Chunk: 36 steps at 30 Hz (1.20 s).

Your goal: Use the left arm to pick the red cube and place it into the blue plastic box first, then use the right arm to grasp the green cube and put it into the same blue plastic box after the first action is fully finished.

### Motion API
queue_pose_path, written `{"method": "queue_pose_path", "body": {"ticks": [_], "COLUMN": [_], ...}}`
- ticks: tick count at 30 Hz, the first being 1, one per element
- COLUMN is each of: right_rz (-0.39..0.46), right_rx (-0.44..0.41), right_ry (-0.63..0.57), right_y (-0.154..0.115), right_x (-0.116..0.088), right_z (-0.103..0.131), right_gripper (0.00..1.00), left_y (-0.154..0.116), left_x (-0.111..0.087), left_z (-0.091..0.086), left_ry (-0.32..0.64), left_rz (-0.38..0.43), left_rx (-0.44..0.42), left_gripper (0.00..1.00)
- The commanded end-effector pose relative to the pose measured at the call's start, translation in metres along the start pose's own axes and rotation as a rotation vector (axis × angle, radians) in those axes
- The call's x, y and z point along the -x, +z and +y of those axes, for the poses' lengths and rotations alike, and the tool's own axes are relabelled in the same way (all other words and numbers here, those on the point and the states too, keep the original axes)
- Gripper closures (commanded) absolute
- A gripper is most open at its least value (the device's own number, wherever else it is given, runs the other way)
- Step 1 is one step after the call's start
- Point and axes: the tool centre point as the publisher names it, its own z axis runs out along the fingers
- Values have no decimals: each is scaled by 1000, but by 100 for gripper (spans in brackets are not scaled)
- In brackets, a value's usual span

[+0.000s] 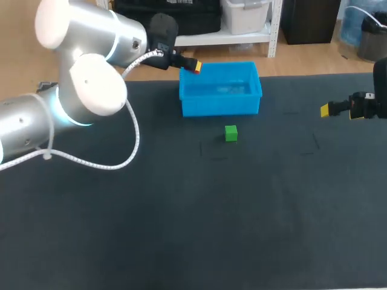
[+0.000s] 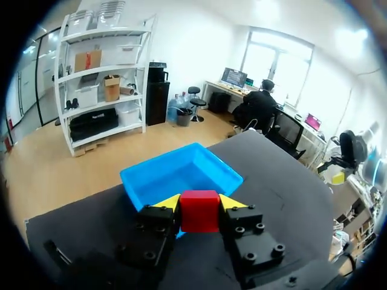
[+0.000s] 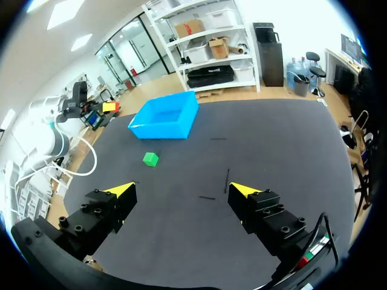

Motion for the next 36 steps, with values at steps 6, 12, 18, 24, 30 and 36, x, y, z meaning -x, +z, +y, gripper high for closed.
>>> {"method": "queue_pose_path", "body": {"ticks": [6, 12, 18, 24, 30, 36], "right_rz": [1, 1, 1, 1, 1, 1], "right_rx": [2, 2, 2, 2, 2, 2], "right_ry": [-1, -1, -1, -1, -1, -1], "right_y": [0, 0, 0, 0, 0, 0], "right_x": [0, 0, 0, 0, 0, 0], "right_z": [-1, -1, -1, -1, -1, -1], "right_gripper": [0, 0, 0, 0, 0, 0], "left_y": [39, 53, 62, 69, 73, 77], "left_x": [16, 11, 3, -3, -9, -12], "left_z": [10, 14, 15, 17, 19, 21], "left_ry": [-10, -28, -45, -71, -87, -100], "left_rz": [39, 67, 91, 113, 136, 169], "left_rx": [-37, -52, -58, -63, -53, -32], "left_gripper": [100, 100, 100, 100, 100, 100]}}
